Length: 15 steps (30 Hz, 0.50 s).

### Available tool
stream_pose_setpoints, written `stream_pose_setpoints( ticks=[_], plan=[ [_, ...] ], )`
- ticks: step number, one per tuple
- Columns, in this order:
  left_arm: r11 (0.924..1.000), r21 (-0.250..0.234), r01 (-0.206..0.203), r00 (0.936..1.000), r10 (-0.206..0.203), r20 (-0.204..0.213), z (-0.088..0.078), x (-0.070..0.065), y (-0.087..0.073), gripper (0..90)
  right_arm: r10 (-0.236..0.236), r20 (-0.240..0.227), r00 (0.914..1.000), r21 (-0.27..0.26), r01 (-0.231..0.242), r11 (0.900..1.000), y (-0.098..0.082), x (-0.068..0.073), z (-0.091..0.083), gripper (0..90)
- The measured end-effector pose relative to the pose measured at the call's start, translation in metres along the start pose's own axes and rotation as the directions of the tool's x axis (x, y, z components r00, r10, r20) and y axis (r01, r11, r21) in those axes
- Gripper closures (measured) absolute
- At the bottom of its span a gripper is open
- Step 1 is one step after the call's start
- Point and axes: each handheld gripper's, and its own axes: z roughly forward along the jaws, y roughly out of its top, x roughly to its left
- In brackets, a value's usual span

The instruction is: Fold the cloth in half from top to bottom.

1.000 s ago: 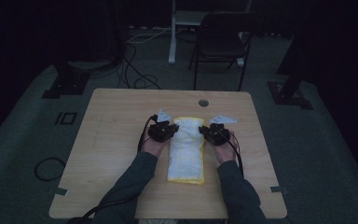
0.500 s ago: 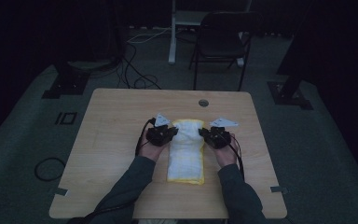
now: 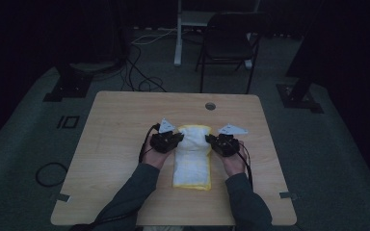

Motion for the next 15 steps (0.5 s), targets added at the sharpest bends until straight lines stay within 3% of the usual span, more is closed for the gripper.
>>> stream_pose_setpoints(
  ticks=[15],
  plan=[
    [1.0,-0.007,-0.007,0.9999,0.007,0.016,-0.0084,-0.0038,-0.0093,84.7,-0.011,-0.013,0.9998,-0.009,0.011,1.0,-0.006,0.0093,-0.0083,85.1]
  ],
)
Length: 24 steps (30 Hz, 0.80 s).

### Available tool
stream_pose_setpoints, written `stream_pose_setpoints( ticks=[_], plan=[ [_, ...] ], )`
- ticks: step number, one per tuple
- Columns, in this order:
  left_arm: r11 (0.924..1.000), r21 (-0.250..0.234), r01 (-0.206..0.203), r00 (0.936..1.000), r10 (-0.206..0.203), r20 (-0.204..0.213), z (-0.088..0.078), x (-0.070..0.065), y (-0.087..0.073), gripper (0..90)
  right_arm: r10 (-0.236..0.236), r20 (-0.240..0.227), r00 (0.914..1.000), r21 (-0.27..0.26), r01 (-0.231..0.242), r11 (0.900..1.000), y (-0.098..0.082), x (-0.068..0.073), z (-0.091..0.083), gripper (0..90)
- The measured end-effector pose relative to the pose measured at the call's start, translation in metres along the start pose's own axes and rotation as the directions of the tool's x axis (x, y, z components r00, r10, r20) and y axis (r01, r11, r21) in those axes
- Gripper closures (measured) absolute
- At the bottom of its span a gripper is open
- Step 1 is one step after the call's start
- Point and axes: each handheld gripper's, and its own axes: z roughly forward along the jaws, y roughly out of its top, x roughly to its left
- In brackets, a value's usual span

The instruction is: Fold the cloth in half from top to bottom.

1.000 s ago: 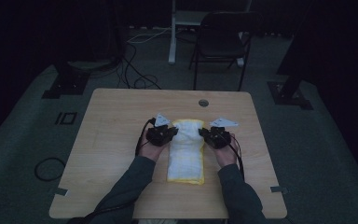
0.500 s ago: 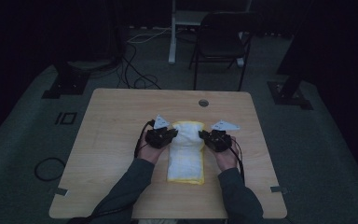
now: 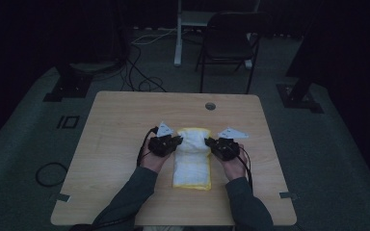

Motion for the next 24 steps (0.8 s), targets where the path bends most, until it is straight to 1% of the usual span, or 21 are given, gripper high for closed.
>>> stream_pose_setpoints(
  ticks=[3,8,13,16,22,24],
  plan=[
    [1.0,-0.005,0.0,1.0,0.0,0.007,-0.002,-0.001,-0.005,84.6,-0.001,-0.005,1.0,-0.001,0.001,1.0,-0.004,0.003,-0.002,85.1],
    [0.9999,-0.009,0.005,0.9999,-0.004,0.014,-0.004,-0.004,-0.009,84.5,-0.005,-0.01,0.9999,0.004,0.005,1.0,-0.007,0.006,-0.003,85.1],
    [1.0,-0.006,0.0,0.9998,0.0,0.02,-0.006,-0.007,-0.014,84.5,-0.006,-0.013,0.9999,0.011,0.006,1.0,-0.013,0.008,-0.005,85.1],
    [1.0,-0.005,0.004,0.9997,-0.004,0.026,-0.006,-0.009,-0.018,84.5,-0.008,-0.014,0.9999,0.017,0.009,1.0,-0.018,0.009,-0.005,85.1],
    [0.9997,0.0,0.025,0.999,-0.025,0.036,-0.006,-0.011,-0.026,84.4,-0.001,-0.02,0.9998,0.028,0.001,1.0,-0.026,0.012,-0.005,85.1],
    [0.9997,0.003,0.025,0.999,-0.025,0.038,-0.006,-0.011,-0.027,84.4,-0.001,-0.021,0.9998,0.028,0.002,1.0,-0.027,0.012,-0.005,85.0]
  ],
)
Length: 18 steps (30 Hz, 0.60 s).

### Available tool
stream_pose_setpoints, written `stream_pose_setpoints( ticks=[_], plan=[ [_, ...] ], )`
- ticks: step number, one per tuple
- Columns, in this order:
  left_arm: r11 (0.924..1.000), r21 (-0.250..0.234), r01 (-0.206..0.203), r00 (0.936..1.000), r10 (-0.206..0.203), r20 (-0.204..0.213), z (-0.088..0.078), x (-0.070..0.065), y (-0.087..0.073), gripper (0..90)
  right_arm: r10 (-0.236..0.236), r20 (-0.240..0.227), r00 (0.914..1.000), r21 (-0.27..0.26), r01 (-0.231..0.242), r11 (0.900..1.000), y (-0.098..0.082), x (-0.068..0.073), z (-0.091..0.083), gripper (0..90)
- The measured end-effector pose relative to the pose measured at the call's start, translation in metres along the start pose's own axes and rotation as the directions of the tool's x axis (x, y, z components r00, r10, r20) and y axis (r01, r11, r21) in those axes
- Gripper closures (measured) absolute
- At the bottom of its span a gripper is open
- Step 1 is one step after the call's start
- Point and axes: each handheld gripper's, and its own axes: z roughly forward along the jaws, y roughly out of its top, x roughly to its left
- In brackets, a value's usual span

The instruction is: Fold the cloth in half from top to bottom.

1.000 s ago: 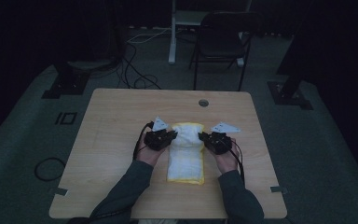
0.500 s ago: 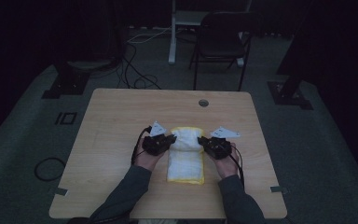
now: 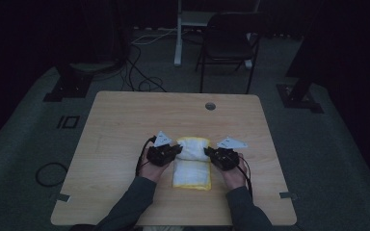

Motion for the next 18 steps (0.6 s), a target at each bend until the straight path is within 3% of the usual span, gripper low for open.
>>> stream_pose_setpoints(
  ticks=[18],
  plan=[
    [0.9988,0.032,0.037,0.9988,-0.038,0.03,-0.001,-0.004,-0.021,83.6,0.02,-0.021,0.9996,0.028,-0.019,0.999,-0.021,0.011,-0.002,85.0]
  ],
)
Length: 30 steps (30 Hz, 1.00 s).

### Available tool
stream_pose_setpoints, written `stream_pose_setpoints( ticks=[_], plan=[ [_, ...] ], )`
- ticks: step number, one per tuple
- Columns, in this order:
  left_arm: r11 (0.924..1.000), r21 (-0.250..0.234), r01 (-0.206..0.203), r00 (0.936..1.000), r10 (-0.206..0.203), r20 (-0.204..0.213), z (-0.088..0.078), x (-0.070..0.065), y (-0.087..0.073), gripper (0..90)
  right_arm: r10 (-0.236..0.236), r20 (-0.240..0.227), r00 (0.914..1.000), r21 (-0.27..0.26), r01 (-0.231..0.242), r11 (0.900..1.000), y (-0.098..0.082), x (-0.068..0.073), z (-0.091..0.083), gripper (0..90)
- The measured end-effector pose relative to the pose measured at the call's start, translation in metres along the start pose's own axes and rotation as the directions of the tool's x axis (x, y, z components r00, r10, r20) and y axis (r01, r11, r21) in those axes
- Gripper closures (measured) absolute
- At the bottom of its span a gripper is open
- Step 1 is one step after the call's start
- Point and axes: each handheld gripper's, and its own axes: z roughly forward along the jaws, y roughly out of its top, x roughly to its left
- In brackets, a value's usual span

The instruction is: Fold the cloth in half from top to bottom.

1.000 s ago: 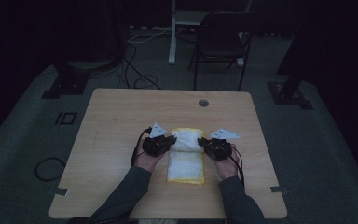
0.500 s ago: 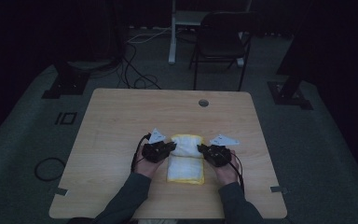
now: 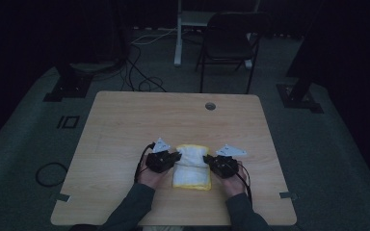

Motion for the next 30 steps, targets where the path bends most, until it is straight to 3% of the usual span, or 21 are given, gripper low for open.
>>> stream_pose_setpoints(
  ticks=[8,16,24,30],
  plan=[
    [0.9993,-0.03,0.019,0.9997,-0.02,-0.011,-0.009,0.004,0.0,80.9,0.0,-0.001,1.0,0.016,0.0,1.0,-0.006,0.003,0.0,85.0],
    [0.9958,-0.058,0.071,0.9954,-0.074,-0.06,-0.01,0.023,0.01,80.9,-0.004,-0.004,1.0,0.02,0.004,1.0,-0.01,0.006,-0.002,85.0],
    [0.9934,0.009,0.114,0.9891,-0.113,-0.095,0.017,0.046,0.019,80.9,0.0,-0.008,1.0,0.02,0.0,1.0,-0.012,0.007,-0.002,84.9],
    [0.9945,0.064,0.083,0.9942,-0.078,-0.074,0.033,0.043,0.017,80.1,-0.006,-0.013,0.9999,0.014,0.006,1.0,-0.012,0.007,-0.004,84.8]
  ],
)
